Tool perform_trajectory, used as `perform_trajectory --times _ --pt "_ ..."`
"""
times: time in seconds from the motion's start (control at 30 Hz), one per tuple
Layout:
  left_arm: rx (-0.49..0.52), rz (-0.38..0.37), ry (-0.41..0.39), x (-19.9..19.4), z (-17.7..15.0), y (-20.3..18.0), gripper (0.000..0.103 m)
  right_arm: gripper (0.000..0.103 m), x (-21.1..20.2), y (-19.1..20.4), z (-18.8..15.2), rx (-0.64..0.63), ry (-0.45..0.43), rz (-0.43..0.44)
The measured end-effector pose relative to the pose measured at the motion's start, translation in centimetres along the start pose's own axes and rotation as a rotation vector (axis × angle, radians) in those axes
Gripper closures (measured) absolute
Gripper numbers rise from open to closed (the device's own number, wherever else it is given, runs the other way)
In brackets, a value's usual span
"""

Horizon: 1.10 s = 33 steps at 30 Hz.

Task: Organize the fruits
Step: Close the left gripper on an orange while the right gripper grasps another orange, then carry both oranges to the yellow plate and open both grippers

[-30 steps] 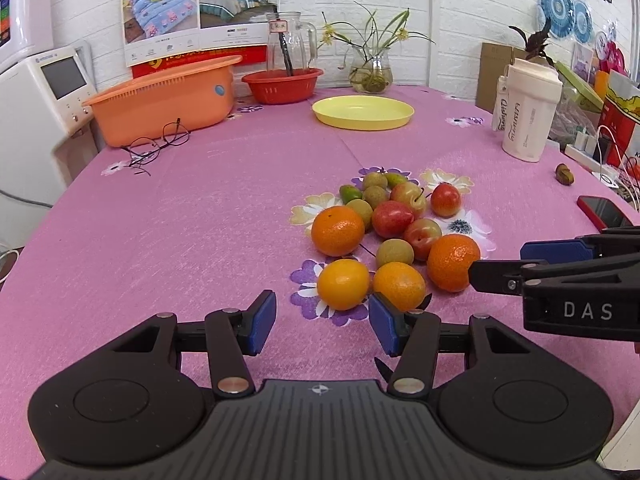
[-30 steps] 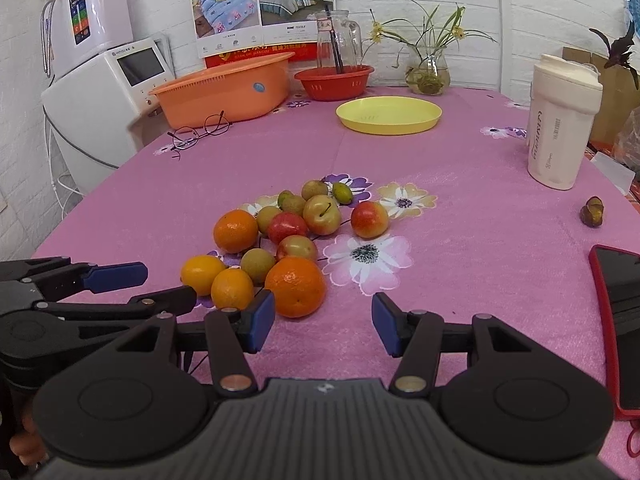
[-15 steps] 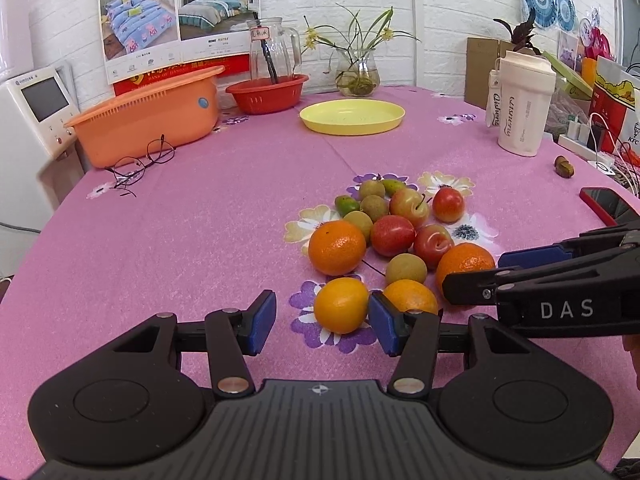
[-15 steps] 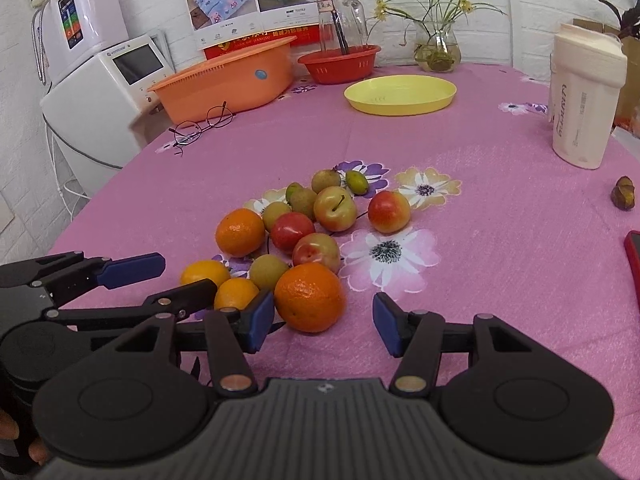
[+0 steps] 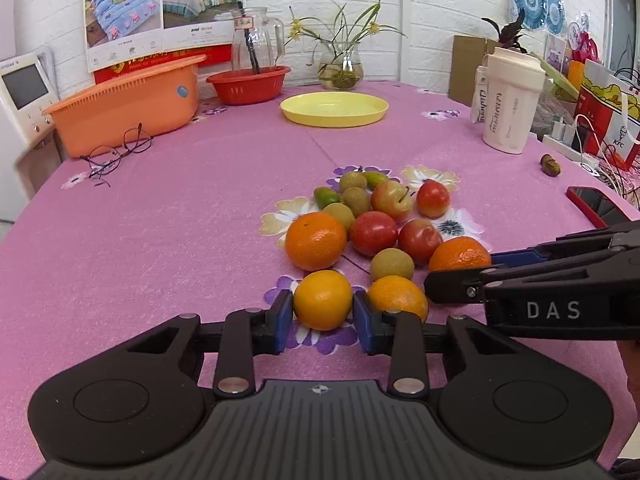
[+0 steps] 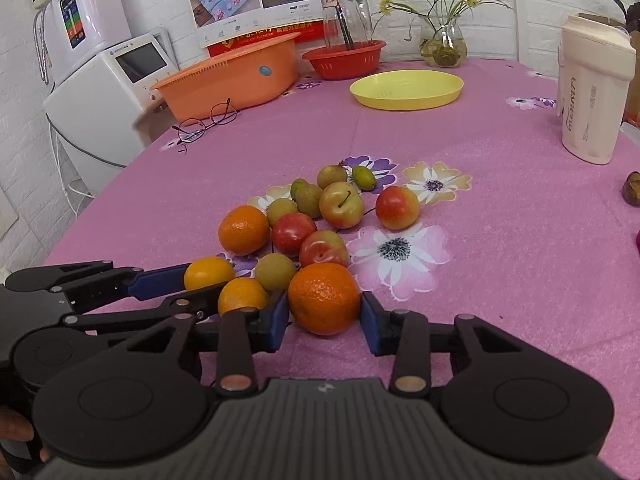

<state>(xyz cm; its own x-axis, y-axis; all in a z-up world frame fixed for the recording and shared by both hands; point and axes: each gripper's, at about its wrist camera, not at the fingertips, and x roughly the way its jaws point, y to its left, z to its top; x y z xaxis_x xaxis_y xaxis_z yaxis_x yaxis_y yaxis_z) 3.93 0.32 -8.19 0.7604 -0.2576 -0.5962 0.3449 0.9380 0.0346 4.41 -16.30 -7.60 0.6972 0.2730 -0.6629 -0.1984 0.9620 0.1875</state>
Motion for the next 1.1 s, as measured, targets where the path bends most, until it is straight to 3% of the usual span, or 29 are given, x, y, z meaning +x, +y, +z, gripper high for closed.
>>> perform_trajectory --times 0.6,1.1 --pt "0.064 -0.02 -0.088 -1.0 3.9 -1.3 0.072 0.033 -2.1 -2.3 3.3 -0.008 -0.141 -0.025" --pt "0.083 -0.009 -0.143 5.3 13.2 0.8 0.072 0.033 1.8 -6.3 10.9 0.016 -0.193 -0.072"
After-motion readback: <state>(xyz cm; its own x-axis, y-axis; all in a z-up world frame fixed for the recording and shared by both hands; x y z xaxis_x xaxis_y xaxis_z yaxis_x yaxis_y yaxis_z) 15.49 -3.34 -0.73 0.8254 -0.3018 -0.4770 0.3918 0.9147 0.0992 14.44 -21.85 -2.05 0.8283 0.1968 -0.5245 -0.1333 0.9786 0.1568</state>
